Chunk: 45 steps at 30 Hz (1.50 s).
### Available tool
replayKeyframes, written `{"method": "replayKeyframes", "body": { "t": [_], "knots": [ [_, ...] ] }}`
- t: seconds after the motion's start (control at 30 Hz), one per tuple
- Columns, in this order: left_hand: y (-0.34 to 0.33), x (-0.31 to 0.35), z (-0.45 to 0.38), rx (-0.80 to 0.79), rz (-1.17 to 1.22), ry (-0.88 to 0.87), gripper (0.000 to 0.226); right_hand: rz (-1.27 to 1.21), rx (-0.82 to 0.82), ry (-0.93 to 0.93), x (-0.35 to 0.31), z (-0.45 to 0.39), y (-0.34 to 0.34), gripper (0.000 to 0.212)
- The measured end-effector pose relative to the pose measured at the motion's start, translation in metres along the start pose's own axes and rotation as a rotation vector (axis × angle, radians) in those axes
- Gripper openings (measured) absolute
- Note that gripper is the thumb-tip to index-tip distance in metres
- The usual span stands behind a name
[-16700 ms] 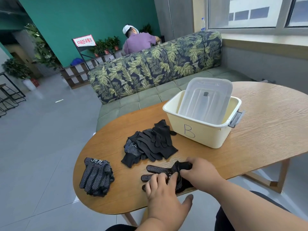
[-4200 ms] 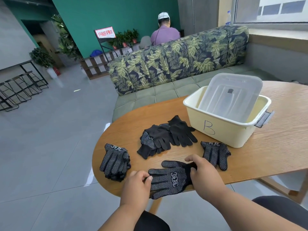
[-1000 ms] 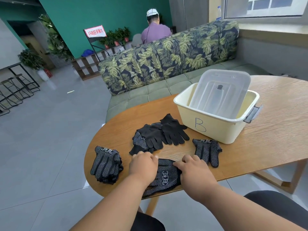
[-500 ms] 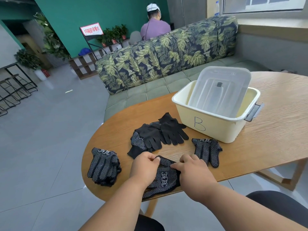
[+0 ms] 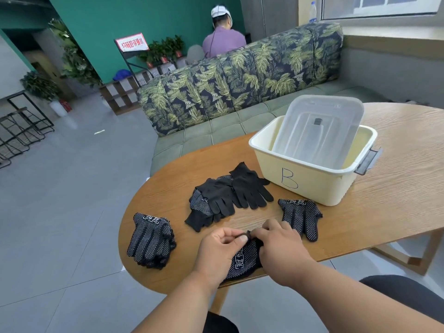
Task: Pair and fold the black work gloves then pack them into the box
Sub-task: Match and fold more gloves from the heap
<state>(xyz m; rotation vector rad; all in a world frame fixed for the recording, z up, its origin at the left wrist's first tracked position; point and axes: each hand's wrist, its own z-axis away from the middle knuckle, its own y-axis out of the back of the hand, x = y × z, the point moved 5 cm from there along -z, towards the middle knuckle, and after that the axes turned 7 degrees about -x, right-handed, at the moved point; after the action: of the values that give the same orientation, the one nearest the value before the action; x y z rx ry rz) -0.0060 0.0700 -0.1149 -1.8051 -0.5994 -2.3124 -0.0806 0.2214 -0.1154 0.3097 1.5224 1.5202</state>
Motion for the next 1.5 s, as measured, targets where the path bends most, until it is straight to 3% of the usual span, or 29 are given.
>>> {"method": "replayKeyframes", "body": {
  "t": [0.27, 0.37, 0.63, 0.8, 0.97, 1.07, 1.13, 1.27, 1.33, 1.5],
  "knots": [
    [-0.01, -0.003, 0.01, -0.05, -0.383, -0.105, 0.023, -0.074, 0.016, -0.02, 0.003, -0.003, 0.001, 0.044],
    [-0.012, 0.005, 0.016, -0.012, -0.504, -0.166, 0.014, -0.11, 0.032, -0.031, 0.004, -0.003, 0.001, 0.042],
    [-0.011, 0.004, 0.018, 0.125, -0.707, -0.21, 0.028, -0.096, 0.103, -0.052, 0.002, -0.004, -0.003, 0.034],
    [0.005, 0.002, 0.029, 0.153, -0.792, -0.24, 0.039, -0.061, 0.131, -0.043, 0.001, -0.002, -0.001, 0.036],
    [0.041, -0.004, 0.066, 0.23, -0.878, -0.245, 0.027, -0.058, 0.175, 0.049, -0.006, 0.002, 0.006, 0.04],
    [0.061, -0.019, 0.086, 0.17, -0.88, -0.155, 0.022, -0.016, 0.135, 0.082, -0.01, 0.002, 0.003, 0.034],
    [0.066, -0.027, 0.094, 0.093, -0.868, -0.093, 0.036, 0.007, 0.137, 0.083, -0.011, 0.003, 0.002, 0.033],
    [0.065, -0.026, 0.097, 0.07, -0.888, -0.095, 0.035, 0.022, 0.158, 0.052, -0.014, 0.008, 0.002, 0.031],
    [0.064, -0.024, 0.095, 0.079, -0.924, -0.107, 0.032, 0.014, 0.161, 0.045, -0.019, 0.013, 0.003, 0.038],
    [0.065, -0.021, 0.092, 0.09, -0.909, -0.138, 0.013, 0.166, 0.129, 0.025, -0.031, 0.021, -0.006, 0.076]
  ]
}}
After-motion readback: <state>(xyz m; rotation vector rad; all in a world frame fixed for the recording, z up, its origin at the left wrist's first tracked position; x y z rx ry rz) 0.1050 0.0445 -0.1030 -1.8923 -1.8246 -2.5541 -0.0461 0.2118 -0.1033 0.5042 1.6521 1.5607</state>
